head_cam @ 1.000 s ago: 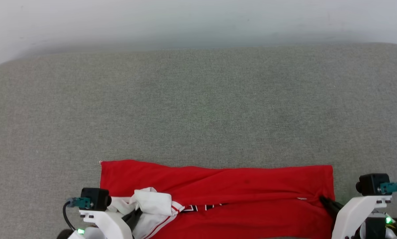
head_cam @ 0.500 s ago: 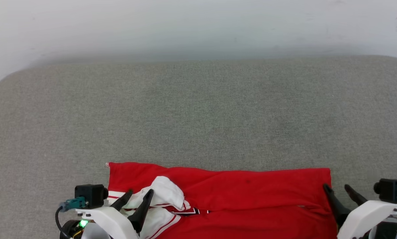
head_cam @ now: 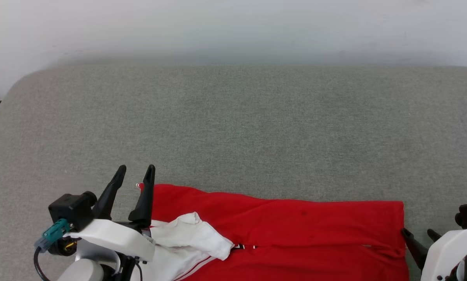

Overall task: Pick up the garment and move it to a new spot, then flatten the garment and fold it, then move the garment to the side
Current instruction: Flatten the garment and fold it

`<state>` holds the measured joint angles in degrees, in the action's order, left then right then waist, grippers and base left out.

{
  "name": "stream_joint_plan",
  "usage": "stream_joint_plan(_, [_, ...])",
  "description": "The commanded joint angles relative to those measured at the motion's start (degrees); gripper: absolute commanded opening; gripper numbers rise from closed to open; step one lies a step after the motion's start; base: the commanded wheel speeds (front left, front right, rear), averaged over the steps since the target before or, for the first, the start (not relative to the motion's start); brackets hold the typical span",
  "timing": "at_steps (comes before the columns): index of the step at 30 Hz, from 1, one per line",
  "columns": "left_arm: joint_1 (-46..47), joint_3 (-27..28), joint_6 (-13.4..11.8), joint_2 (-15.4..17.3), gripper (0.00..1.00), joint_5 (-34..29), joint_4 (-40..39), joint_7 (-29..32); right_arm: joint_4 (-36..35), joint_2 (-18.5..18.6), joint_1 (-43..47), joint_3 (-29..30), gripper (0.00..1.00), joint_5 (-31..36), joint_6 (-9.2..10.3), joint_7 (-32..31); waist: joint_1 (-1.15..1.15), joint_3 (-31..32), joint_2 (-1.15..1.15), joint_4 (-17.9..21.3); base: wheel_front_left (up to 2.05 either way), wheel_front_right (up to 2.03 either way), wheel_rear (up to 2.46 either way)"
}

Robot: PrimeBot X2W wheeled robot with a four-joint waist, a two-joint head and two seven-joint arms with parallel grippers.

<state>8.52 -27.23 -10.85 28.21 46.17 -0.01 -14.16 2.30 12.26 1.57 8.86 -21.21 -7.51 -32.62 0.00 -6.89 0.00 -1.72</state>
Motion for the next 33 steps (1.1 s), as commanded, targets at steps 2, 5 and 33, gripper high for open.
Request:
stream_joint_plan(2, [0.7,1.7,-0.3,-1.1,1.00,-2.0,-1.0,-0.8,-0.1,-0.4,-0.4,-0.2,1.00,-0.3,0.04,-1.3,0.00,-1.0,0.00,-1.3,0.00,0.00,0.00])
stream_joint_plan(5, [0.7,3.6,0.1,-2.1,1.00,-4.6,-2.0,-1.0,0.4,-1.4,0.1,-0.4,1.00,-0.2,0.04,-2.5,0.00,-1.8,0.00,-2.3,0.00,0.00,0.00])
stream_joint_plan(33, [-4.1,8.6,1.8,-5.8,1.00,-15.2,-1.9,-1.0,5.3,0.8,-3.3,0.1,0.00,-5.0,0.06,-4.7,0.00,0.7,0.00,-0.8,0.00,0.00,0.00])
